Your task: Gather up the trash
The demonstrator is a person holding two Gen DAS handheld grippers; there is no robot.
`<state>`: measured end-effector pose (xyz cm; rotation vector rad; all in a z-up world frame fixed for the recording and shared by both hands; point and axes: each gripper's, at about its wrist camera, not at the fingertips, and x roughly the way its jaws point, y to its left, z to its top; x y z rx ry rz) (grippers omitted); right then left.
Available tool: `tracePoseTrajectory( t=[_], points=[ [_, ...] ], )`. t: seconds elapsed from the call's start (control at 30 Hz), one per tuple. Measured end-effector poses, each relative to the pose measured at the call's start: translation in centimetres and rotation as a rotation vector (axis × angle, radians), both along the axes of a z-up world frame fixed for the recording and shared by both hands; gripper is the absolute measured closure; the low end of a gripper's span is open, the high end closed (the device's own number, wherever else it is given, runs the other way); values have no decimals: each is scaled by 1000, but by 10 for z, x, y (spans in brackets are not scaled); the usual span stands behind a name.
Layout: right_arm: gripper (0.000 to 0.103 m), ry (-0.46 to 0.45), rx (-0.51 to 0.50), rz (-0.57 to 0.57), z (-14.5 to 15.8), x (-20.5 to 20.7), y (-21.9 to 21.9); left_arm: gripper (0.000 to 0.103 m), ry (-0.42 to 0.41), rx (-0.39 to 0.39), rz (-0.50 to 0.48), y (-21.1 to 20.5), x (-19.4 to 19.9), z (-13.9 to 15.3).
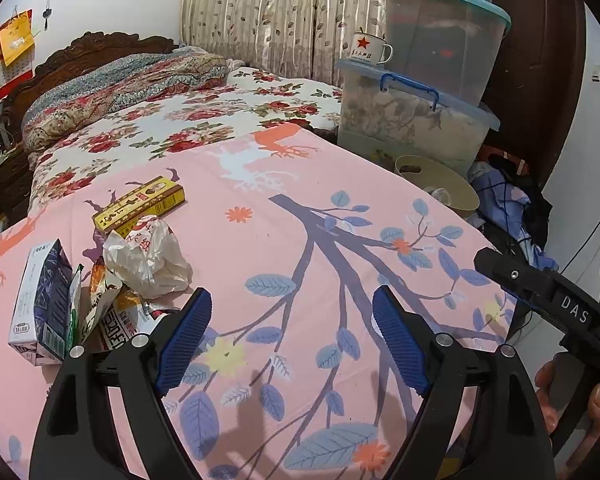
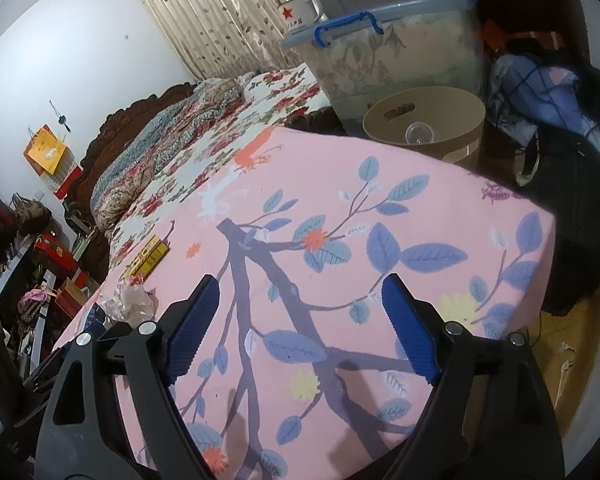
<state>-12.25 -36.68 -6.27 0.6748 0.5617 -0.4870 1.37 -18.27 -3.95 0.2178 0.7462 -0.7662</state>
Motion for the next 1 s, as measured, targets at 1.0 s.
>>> tracePoseTrajectory(
  t=[1.0],
  points=[
    [7,74,53,-57,-22,7,-1,9,-37,8,64,14,-7,1]
  ],
)
